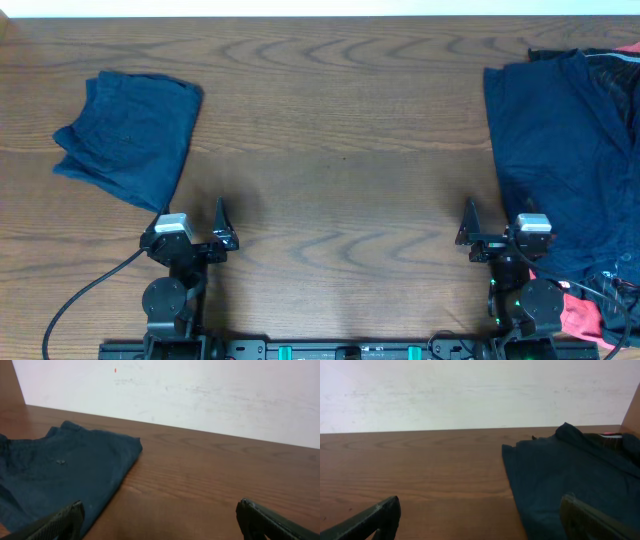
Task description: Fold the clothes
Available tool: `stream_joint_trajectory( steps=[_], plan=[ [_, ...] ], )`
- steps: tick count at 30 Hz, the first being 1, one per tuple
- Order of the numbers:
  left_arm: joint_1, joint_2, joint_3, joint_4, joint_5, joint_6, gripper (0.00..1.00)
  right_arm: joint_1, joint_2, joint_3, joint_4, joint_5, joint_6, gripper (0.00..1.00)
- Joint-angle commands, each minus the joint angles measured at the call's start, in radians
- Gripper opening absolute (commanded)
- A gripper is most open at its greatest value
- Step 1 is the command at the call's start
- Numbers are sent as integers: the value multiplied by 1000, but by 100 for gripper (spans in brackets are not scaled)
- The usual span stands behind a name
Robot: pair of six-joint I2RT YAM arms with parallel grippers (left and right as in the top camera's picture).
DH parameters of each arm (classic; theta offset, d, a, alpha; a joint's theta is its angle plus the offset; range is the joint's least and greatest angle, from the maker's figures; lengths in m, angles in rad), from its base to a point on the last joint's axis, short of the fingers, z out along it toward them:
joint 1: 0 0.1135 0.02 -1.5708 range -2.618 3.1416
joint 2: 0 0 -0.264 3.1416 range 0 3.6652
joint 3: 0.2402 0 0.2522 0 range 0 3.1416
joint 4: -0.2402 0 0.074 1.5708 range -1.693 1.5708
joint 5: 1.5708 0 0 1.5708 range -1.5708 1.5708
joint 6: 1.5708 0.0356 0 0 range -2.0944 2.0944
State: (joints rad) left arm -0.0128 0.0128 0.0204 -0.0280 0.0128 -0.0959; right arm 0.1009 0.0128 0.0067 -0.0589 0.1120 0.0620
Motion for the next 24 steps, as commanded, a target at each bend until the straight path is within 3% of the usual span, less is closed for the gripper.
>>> stream_joint_trajectory(
  steps=[1,24],
  plan=[
    [6,-12,-17,-38,-13,17,98,-14,0,-1,-4,-1,-15,99],
    [6,-9,-16,-39,-13,17,98,-14,0,-1,-6,-42,-14,99]
  ],
)
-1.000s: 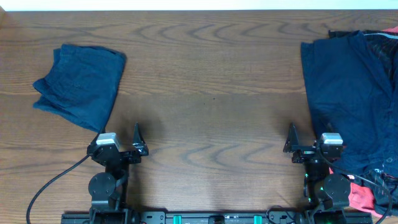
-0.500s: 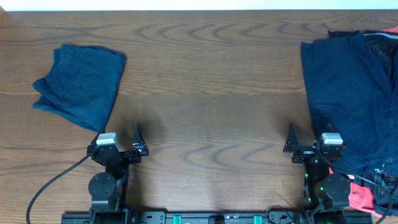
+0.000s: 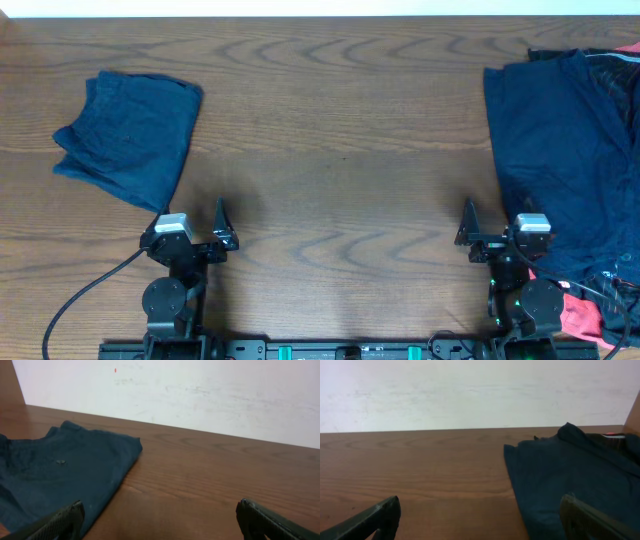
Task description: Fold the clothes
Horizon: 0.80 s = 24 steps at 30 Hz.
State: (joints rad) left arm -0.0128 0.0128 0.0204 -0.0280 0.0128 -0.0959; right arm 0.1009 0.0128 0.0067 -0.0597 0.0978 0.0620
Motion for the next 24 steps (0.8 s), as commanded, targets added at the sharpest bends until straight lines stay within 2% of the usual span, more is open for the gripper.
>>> stream_joint_trajectory(
  steps=[1,10,13,15,20,24],
  plan=[
    [6,-9,-16,-39,-13,17,98,-14,0,-1,-5,-27,-14,99],
    [6,-9,-16,-27,-5,11,98,-14,5,0,-8,-44,11,99],
    [6,-8,-8,-18,9,-49,98,-14,24,14,-23,-43,12,99],
    [6,-3,19,-58,74,-48,98,-14,54,37,-46,-42,11,99],
    [6,81,122,-135,147,-52,98,-16,216,149,-119,58,11,99],
    [6,253,270,-241,149,-52,98,-18,446,293,-163,86,11,99]
  ],
)
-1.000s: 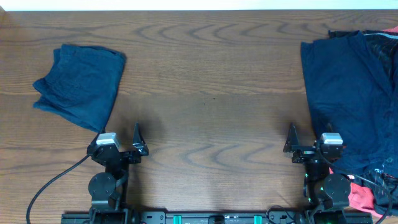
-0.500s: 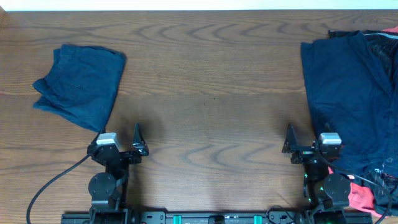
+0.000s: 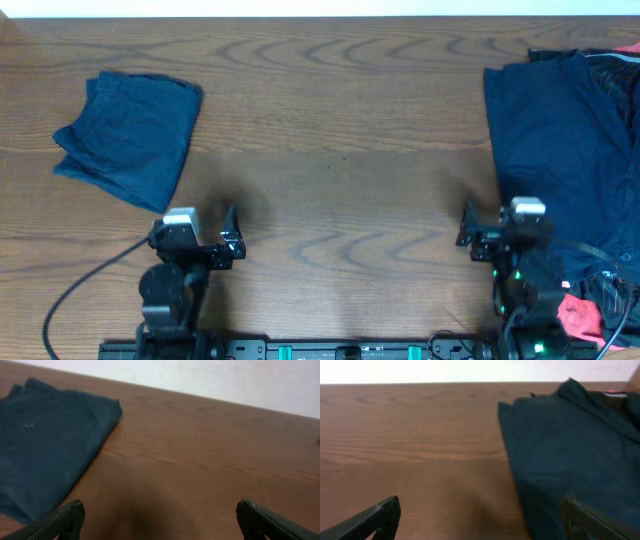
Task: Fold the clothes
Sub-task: 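Reach the right gripper to the navy shorts on the right pile and grasp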
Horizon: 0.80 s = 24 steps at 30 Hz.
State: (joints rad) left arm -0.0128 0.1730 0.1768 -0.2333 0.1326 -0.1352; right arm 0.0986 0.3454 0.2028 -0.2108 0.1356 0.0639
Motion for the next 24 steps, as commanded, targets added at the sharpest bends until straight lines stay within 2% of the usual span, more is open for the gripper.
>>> stream_joint_trajectory(
  steps=[1,10,16,17,20,24],
  plan=[
    [6,134,146,-61,29,-13,98,-15,162,127,-22,48,9,99],
    [6,622,533,-416,29,-12,98,-64,780,523,-285,48,-28,99],
    [6,800,575,-486,67,-12,98,-74,1015,615,-289,90,-28,99],
    [6,819,575,-493,67,-13,98,-78,1044,615,-286,126,-27,98],
    [6,862,575,-515,67,-13,98,-96,1120,614,-288,202,-20,82],
    [6,885,575,-519,71,-13,98,-134,1200,614,-316,232,-20,74]
  ],
)
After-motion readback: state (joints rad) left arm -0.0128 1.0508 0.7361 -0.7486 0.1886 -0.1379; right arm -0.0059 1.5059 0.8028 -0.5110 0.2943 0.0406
